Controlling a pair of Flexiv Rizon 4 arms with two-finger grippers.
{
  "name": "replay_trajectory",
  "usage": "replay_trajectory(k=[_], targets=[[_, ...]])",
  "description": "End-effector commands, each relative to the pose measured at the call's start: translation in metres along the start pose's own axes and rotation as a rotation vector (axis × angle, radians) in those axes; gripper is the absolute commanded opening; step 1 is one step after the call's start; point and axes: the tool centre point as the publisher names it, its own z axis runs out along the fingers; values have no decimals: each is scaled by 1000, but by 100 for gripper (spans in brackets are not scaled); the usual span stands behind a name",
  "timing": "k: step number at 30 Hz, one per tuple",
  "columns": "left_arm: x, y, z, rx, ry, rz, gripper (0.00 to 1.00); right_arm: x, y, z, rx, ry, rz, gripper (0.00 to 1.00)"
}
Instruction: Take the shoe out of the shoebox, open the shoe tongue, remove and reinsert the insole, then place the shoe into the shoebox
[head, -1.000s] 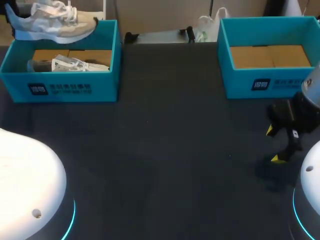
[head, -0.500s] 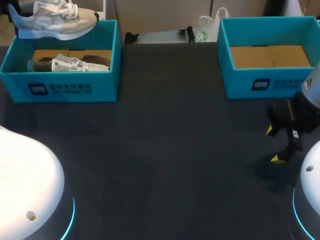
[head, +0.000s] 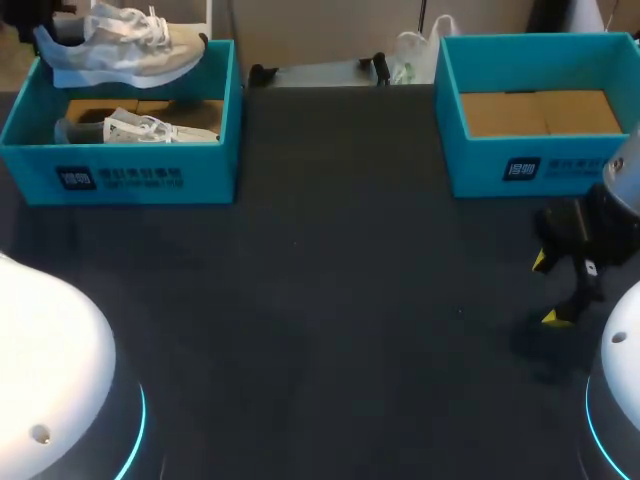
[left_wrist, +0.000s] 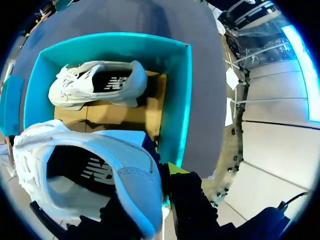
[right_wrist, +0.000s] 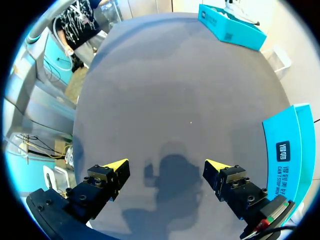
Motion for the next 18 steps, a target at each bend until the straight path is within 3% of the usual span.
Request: replay_trajectory(k=[1, 18], targets=[[-3, 5, 8, 19, -6, 9, 0, 1, 0, 1, 4, -3, 1, 100], [-16, -2, 41, 48, 7, 37, 0, 1, 0, 1, 4, -3, 1, 100]])
